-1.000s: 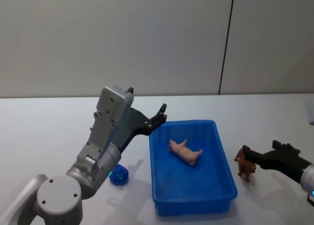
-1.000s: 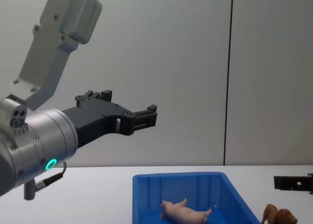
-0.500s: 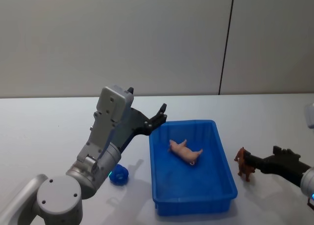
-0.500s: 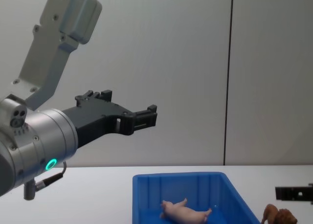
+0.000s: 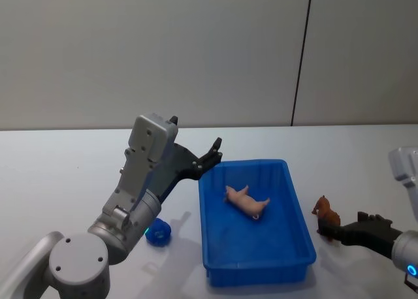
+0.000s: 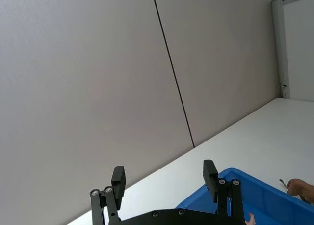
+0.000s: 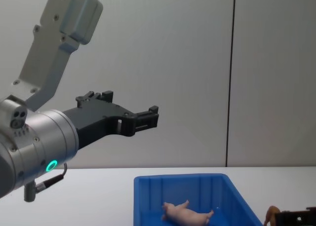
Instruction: Pick up the two dolls from the table and place them into the box.
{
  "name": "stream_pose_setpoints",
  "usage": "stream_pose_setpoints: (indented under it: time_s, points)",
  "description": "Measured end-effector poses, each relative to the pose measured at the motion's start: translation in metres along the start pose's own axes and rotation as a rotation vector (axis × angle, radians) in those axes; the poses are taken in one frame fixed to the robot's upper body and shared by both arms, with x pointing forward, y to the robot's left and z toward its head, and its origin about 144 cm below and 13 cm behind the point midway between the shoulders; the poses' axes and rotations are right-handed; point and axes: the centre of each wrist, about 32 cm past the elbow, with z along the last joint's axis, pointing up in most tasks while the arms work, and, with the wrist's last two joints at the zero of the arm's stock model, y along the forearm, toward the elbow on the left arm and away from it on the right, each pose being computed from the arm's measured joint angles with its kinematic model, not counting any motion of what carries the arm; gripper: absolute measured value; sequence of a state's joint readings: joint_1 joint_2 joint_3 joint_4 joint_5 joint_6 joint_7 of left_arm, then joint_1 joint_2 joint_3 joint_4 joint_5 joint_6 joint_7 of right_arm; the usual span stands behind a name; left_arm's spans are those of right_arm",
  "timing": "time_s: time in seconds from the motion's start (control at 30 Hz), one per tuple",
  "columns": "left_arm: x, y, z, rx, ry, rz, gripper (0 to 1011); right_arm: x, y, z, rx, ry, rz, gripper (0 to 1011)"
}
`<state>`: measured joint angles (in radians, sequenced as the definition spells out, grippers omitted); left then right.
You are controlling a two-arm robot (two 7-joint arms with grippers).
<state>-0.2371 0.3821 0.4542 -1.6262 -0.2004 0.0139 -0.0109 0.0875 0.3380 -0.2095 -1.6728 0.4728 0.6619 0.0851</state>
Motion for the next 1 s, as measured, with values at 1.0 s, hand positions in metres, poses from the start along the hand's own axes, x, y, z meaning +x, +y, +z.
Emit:
stream_pose_setpoints:
  time_s: [1.0]
  points:
    - [0.000,0.000,0.000,0.000,0.000,0.000,1001,-0.005,0.023,0.009,-0.079,-0.076,-0.017,1001]
